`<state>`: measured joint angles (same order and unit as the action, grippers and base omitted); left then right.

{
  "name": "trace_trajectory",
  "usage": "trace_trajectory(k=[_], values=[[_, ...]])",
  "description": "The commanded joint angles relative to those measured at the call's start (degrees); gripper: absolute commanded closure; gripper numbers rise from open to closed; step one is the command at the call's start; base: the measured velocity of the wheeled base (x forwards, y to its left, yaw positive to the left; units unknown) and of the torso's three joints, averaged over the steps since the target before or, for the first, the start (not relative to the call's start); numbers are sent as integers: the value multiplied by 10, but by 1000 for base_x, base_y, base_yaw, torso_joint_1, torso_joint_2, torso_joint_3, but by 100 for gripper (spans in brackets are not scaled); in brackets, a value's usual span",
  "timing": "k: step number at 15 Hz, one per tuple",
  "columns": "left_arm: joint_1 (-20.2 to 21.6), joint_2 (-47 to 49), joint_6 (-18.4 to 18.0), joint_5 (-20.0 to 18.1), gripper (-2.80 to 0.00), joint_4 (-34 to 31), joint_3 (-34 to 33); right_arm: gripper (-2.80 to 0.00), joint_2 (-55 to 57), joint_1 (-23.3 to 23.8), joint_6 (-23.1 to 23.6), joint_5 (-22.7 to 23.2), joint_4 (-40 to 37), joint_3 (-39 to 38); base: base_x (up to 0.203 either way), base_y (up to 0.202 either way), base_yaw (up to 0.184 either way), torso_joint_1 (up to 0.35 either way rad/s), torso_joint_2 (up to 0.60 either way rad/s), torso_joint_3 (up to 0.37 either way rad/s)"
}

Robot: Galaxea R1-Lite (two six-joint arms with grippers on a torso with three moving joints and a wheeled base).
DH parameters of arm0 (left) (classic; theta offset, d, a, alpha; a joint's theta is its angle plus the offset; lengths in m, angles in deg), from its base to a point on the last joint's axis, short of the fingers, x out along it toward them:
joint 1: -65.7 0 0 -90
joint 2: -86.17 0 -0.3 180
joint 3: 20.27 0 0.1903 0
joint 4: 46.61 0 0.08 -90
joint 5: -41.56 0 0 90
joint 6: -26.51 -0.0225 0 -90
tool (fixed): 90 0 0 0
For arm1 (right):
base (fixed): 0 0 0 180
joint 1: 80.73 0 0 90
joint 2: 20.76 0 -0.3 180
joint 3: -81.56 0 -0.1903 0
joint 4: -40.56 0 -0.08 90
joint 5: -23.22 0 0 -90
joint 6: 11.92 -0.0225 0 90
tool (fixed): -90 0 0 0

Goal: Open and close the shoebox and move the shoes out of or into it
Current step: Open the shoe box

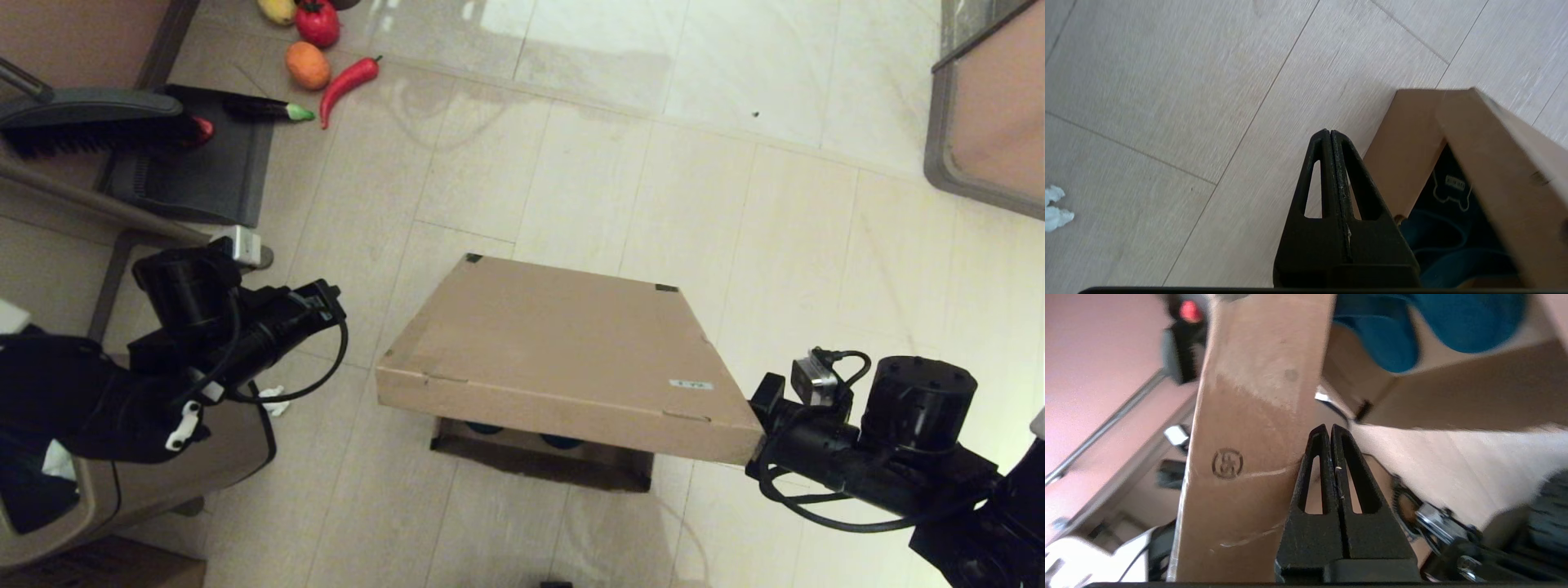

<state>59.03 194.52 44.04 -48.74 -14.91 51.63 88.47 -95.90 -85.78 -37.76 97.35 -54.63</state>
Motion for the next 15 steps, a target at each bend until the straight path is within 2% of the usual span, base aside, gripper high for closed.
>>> trace_trajectory(k=[1,3,7,12,14,15], values=[[0,8,1,-1,0,3,-6,0,-22,1,-6,4,4,10,0,0,0,0,0,0],[0,12,1,-8,0,4,-8,0,-34,6,-9,5,-3,40,0,0,0,0,0,0],[0,23,1,-8,0,4,-8,0,-62,32,-19,6,-79,149,0,0,0,0,0,0],[-1,30,1,-8,0,4,-14,0,-26,88,-51,10,-161,345,0,0,0,0,0,0],[-5,37,1,-8,0,6,-18,0,19,102,-37,10,-204,426,0,0,0,0,0,0],[-6,46,1,-8,0,6,-17,0,35,105,15,9,-234,451,0,0,0,0,0,0]])
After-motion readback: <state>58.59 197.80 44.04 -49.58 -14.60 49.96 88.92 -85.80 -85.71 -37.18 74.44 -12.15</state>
